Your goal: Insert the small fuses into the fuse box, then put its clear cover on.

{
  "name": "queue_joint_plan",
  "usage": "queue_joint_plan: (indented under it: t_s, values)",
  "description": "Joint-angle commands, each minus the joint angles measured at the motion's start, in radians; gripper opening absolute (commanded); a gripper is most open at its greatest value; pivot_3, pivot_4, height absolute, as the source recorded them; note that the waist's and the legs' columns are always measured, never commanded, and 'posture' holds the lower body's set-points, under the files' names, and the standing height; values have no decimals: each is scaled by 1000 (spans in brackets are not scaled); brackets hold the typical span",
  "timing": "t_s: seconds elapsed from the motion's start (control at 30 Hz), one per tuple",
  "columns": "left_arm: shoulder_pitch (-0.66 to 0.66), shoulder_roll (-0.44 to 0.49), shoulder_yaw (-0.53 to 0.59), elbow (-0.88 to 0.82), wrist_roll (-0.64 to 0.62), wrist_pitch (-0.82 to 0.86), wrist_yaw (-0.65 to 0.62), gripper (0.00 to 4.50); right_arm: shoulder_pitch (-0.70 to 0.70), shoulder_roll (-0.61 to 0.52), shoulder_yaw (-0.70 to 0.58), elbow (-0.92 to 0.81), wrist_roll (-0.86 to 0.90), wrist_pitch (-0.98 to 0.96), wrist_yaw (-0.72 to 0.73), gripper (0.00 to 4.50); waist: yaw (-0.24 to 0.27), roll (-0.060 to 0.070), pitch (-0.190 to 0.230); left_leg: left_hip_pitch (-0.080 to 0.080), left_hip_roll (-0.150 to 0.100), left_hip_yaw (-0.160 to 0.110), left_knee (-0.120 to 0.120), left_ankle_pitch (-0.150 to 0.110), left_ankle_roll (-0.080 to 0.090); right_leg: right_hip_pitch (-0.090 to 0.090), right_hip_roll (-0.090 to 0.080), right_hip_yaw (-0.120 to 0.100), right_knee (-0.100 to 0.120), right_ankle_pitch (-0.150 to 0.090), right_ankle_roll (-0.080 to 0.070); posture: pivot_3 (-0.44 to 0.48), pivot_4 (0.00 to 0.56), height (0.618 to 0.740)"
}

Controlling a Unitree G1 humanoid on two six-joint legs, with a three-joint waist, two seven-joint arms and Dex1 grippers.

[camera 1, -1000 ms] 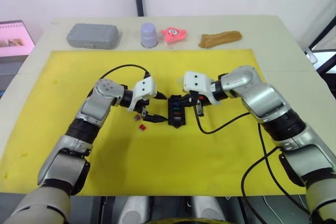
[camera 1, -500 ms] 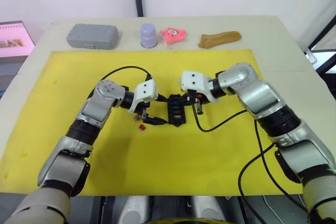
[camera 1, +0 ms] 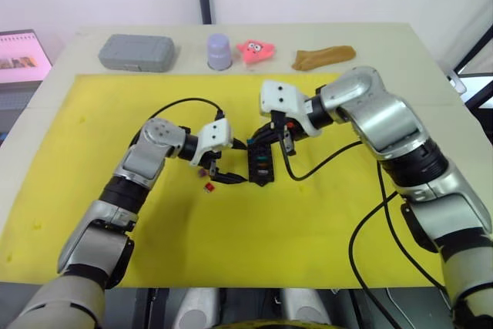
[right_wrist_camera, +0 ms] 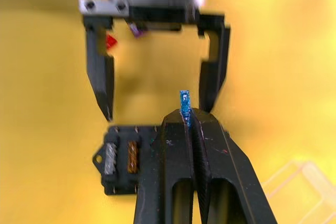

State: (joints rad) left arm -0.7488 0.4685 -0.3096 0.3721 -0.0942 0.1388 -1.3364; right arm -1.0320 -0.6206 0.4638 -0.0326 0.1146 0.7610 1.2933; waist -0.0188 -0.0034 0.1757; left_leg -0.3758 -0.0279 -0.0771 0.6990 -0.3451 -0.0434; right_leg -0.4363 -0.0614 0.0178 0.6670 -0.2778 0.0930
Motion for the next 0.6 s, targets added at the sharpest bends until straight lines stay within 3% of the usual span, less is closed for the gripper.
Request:
queue_joint_plan:
  t_s: [0.03,0.6]
  values:
    - [-16,1,6,-2,3,-22,1,4438,-9,-17,-2,-11,-12,-20,1,0,0,0,0,0,0,0,0,0,0,0,0,0,0,0,0,0,150,740]
    - [-19,3,8,8,10,-37,4,4438,21,-22,-1,112,-19,-84,31,0,-1,0,0,0,0,0,0,0,0,0,0,0,0,0,0,0,150,740]
